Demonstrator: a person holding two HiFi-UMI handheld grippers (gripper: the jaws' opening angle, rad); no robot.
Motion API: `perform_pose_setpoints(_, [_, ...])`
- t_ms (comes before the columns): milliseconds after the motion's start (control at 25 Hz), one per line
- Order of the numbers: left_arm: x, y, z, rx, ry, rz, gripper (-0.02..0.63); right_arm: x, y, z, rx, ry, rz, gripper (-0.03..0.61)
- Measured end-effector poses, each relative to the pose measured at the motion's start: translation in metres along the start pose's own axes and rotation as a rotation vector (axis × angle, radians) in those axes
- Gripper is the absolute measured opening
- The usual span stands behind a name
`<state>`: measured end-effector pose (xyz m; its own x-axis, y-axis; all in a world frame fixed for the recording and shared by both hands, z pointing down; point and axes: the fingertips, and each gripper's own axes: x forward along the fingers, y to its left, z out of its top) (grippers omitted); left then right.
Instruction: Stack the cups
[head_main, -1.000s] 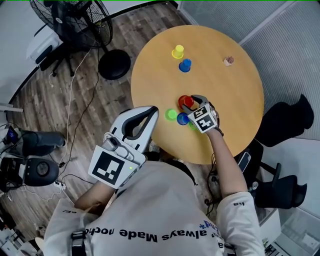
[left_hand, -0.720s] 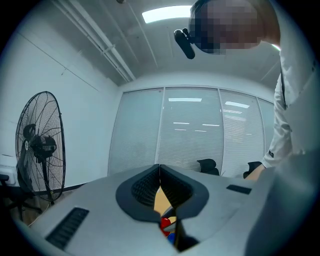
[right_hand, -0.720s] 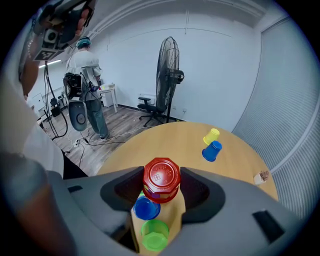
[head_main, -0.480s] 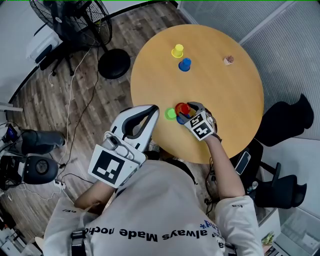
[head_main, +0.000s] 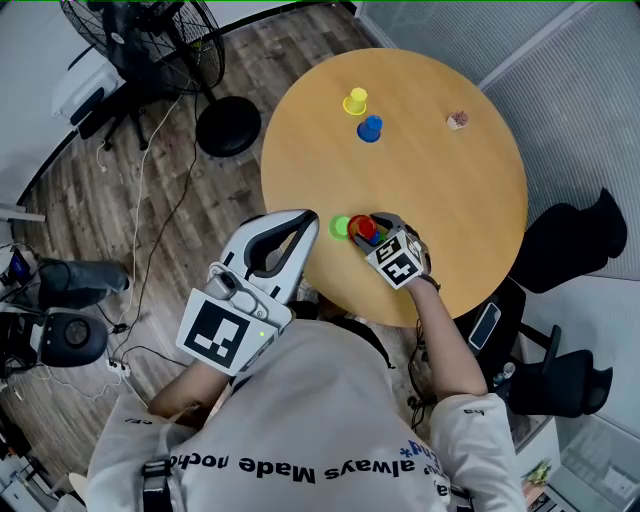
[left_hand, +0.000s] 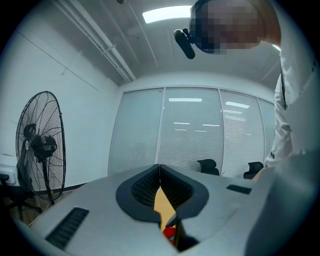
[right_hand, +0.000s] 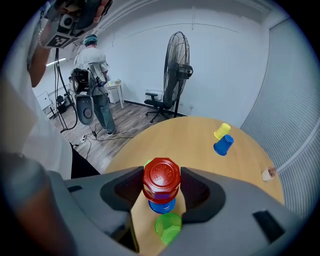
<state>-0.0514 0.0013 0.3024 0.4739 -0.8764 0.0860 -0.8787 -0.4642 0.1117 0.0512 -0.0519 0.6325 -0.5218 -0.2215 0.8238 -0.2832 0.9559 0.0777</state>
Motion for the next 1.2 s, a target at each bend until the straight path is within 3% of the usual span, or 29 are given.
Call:
perform_pose_setpoints(520, [-0.005, 0.001, 0.001, 0.003, -0.016, 0.0, 0.025, 0.004, 0.005, -0.001, 0.009, -0.004, 0.001, 0.258])
perform_pose_setpoints(1200, [0.008, 0.001, 0.006, 0.007, -0.035, -0.029, 0.025, -0.03, -0.007, 0.028, 0.057, -0.096, 0.015, 0.259])
